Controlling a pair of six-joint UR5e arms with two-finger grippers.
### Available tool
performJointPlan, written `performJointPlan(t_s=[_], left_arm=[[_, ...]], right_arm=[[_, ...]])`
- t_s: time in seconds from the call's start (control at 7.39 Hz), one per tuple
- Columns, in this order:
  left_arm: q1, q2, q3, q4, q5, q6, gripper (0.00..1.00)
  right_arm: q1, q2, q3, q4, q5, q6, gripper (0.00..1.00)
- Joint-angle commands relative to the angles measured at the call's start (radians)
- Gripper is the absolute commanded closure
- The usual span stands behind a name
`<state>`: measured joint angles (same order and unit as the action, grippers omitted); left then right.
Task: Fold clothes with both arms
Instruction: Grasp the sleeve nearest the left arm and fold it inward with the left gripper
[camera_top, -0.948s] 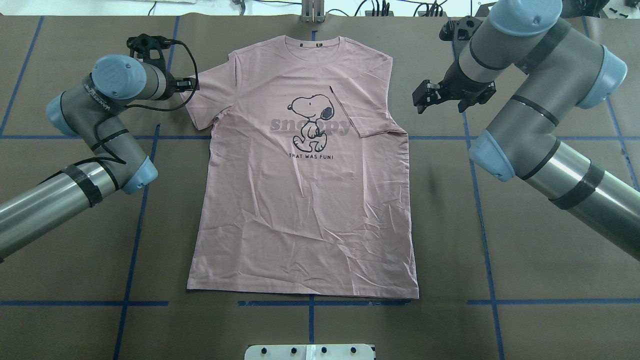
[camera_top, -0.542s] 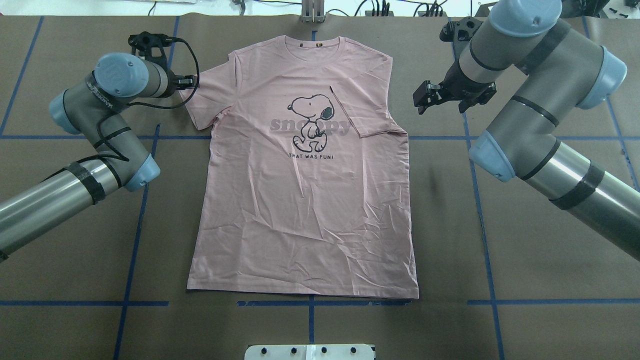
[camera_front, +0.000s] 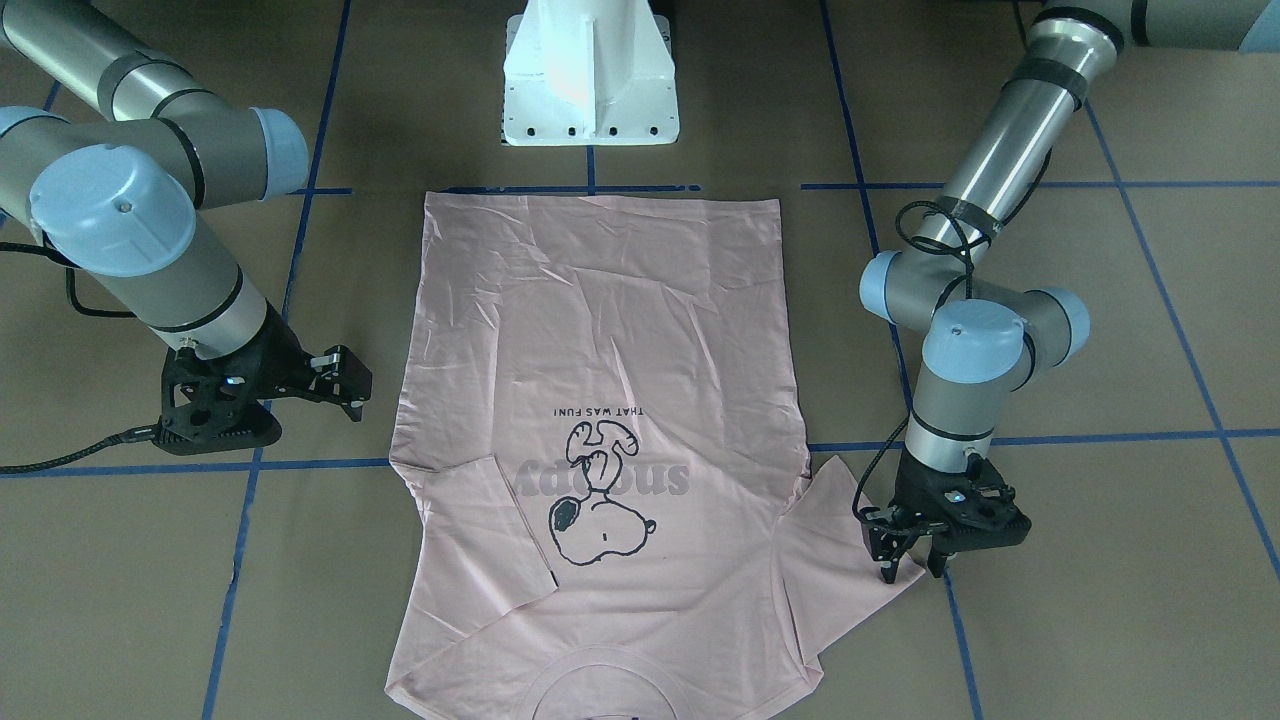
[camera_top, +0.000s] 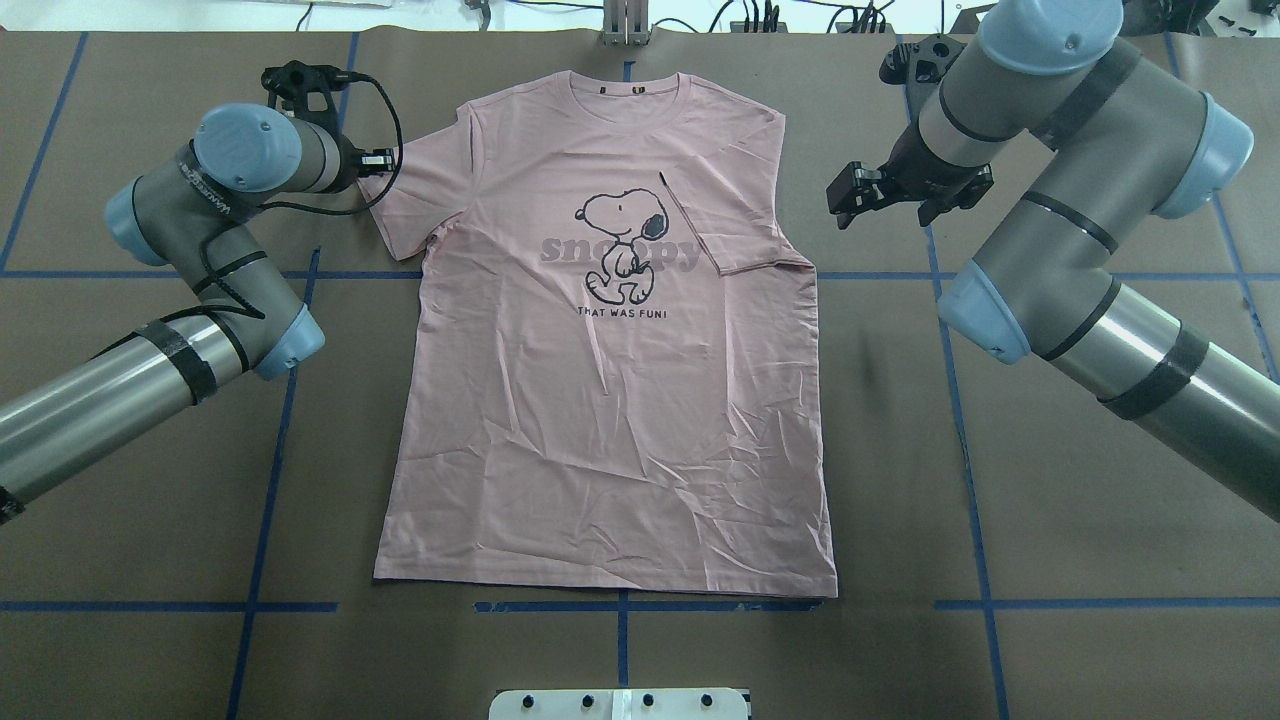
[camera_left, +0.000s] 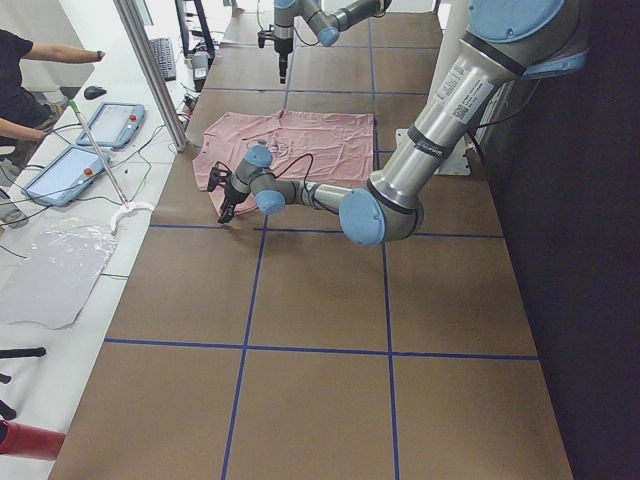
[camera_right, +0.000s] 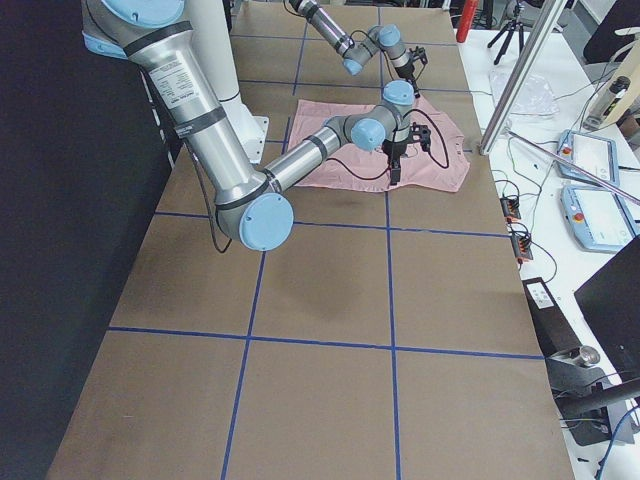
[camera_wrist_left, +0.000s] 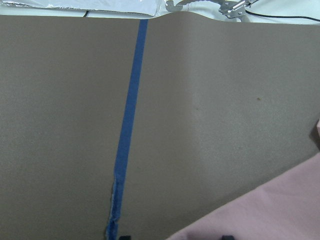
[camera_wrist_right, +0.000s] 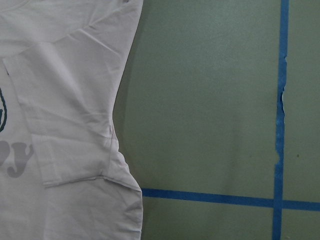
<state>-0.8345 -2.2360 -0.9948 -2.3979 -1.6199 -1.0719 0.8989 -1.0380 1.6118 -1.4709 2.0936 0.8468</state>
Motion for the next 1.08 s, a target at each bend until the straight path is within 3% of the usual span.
performJointPlan(t_s=[0.0,0.41,0.68,0.95], left_arm=[[-0.002,0.0,0.001,-0.003,-0.002,0.001,1.0],[-0.024,-0.017,-0.062,0.014,-0.029,0.018,1.0],[-0.026,-0.026,-0.145,0.121,-0.093,0.004,1.0],[0.026,-0.078,-0.171,0.192,-0.094,-0.165,1.0]], right_arm=[[0.0,-0.001,-0.001,0.0,-0.001,0.0,0.0],[0.0,0.001,-0.004,0.001,-0.001,0.001,0.0],[-0.002,0.001,-0.007,0.0,-0.001,0.001,0.0],[-0.002,0.0,-0.007,0.0,-0.003,0.001,0.0]])
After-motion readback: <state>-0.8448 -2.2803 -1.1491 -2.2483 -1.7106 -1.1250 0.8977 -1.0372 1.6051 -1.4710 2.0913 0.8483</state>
